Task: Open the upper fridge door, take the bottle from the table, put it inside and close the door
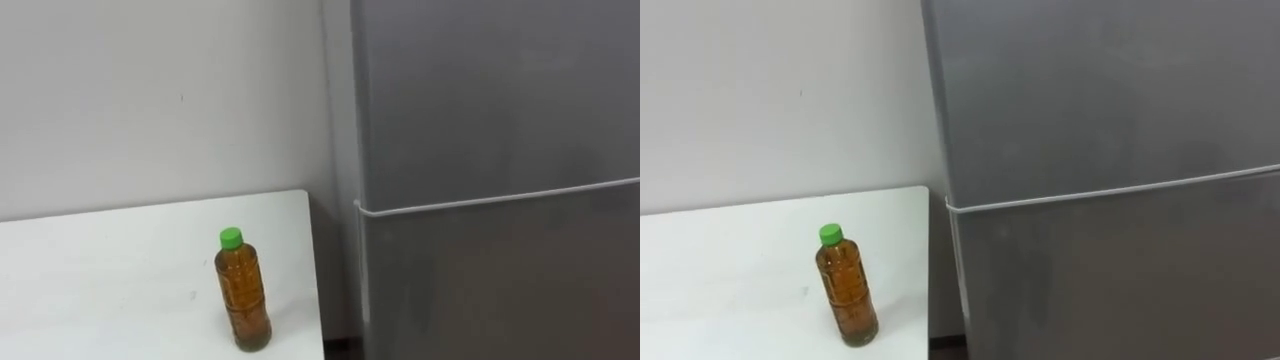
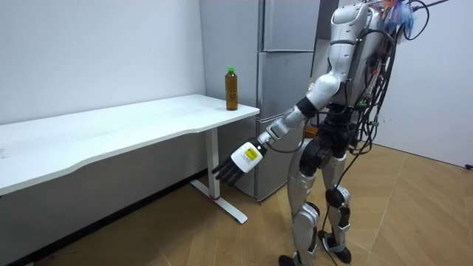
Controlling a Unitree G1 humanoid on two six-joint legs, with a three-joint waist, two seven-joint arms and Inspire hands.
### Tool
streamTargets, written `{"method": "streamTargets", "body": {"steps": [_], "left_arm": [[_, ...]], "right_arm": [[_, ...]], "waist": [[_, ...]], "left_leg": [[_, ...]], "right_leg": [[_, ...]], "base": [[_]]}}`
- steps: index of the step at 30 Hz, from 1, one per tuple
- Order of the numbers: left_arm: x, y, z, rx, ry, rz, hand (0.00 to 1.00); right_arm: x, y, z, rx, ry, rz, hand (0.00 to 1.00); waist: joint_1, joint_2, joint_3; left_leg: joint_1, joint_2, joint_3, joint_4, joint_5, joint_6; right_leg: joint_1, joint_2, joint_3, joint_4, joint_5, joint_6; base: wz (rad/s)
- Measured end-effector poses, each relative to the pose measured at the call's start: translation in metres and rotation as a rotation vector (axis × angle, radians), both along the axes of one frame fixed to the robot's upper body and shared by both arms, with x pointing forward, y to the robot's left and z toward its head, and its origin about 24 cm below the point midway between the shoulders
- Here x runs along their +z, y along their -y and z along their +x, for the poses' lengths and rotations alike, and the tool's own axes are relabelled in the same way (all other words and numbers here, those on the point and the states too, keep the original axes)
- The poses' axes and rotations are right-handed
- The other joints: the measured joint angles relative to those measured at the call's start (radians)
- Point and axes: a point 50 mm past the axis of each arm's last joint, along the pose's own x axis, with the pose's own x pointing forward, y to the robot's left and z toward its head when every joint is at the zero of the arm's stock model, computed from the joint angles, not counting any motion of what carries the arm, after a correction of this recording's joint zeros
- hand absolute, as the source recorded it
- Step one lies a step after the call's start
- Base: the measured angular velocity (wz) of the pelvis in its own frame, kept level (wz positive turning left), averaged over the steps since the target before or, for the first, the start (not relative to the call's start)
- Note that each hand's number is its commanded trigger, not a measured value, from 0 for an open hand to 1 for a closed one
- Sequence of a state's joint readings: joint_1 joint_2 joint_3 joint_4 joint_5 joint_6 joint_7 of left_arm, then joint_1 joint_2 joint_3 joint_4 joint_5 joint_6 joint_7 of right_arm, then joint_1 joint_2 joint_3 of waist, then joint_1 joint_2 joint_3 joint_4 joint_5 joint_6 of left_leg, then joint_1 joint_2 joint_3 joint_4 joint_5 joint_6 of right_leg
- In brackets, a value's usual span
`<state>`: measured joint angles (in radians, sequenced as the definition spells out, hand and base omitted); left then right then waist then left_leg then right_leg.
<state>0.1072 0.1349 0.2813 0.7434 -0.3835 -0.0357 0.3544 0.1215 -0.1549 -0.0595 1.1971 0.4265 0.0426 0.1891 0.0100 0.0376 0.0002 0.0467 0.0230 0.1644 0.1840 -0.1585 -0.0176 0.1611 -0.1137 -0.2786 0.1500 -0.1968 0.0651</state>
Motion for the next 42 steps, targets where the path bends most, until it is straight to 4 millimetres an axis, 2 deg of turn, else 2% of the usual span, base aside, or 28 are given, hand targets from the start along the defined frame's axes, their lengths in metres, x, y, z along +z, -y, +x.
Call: {"method": "streamTargets", "body": {"steps": [5,7,13,20,24,26,30,35,42], "left_arm": [[0.011,-0.003,0.010,0.015,0.057,0.038,0.00],[0.023,-0.006,0.020,0.021,0.125,0.060,0.00],[0.061,-0.019,0.038,0.093,0.297,0.167,0.00],[0.087,-0.023,0.049,0.128,0.400,0.231,0.00],[0.122,-0.023,0.060,0.113,0.531,0.316,0.00],[0.131,-0.023,0.063,0.093,0.555,0.358,0.00],[0.143,-0.020,0.067,0.067,0.593,0.387,0.00],[0.172,-0.014,0.073,0.018,0.713,0.408,0.00],[0.207,0.002,0.085,-0.075,0.872,0.415,0.00]], "right_arm": [[0.000,0.000,0.000,-0.004,0.002,0.003,0.00],[0.000,0.000,-0.004,-0.003,-0.006,0.001,0.00],[-0.001,0.000,-0.009,-0.007,-0.017,-0.004,0.00],[0.000,-0.002,-0.001,-0.009,0.012,-0.016,0.00],[0.000,-0.003,-0.005,-0.012,0.003,-0.012,0.00],[0.000,-0.004,-0.006,-0.012,0.000,-0.011,0.00],[-0.001,-0.004,-0.009,-0.014,-0.013,-0.008,0.00],[-0.001,-0.006,-0.010,-0.012,-0.016,-0.004,0.00],[-0.003,-0.013,-0.008,-0.005,-0.010,0.012,0.00]], "waist": [[0.009,-0.004,-0.0012],[0.021,-0.005,-0.0020],[0.025,-0.002,-0.0021],[0.027,-0.005,-0.0042],[0.028,-0.009,-0.0054],[0.024,-0.005,-0.0050],[0.024,0.005,0.0008],[0.023,0.003,-0.0004],[0.014,-0.005,0.0036]], "left_leg": [[0.000,0.003,0.000,0.004,-0.002,-0.001],[0.003,0.003,-0.001,0.004,-0.002,-0.001],[0.007,0.002,-0.004,0.004,-0.002,-0.001],[0.001,0.001,-0.005,0.008,-0.002,-0.001],[0.001,0.002,-0.013,0.015,-0.005,-0.001],[0.000,0.002,-0.014,0.015,-0.005,-0.001],[-0.008,0.002,-0.017,0.014,-0.005,-0.001],[-0.017,0.001,-0.028,0.020,-0.004,-0.001],[-0.002,0.001,-0.026,0.013,-0.005,-0.001]], "right_leg": [[0.000,0.003,0.003,0.003,0.000,-0.001],[0.004,0.003,0.002,0.003,0.001,-0.001],[0.014,0.002,0.002,0.002,0.000,-0.001],[0.012,0.002,-0.002,-0.001,0.000,0.000],[0.014,0.003,-0.008,-0.001,0.000,-0.001],[0.014,0.002,-0.011,0.000,0.000,-0.001],[0.011,0.003,-0.011,-0.001,0.000,-0.001],[0.003,0.003,-0.011,0.000,0.000,-0.001],[0.015,0.005,-0.001,0.000,0.000,-0.001]], "base": [[0.00],[0.00],[0.00],[0.01],[0.05],[0.00],[0.00],[0.03],[0.00]]}}
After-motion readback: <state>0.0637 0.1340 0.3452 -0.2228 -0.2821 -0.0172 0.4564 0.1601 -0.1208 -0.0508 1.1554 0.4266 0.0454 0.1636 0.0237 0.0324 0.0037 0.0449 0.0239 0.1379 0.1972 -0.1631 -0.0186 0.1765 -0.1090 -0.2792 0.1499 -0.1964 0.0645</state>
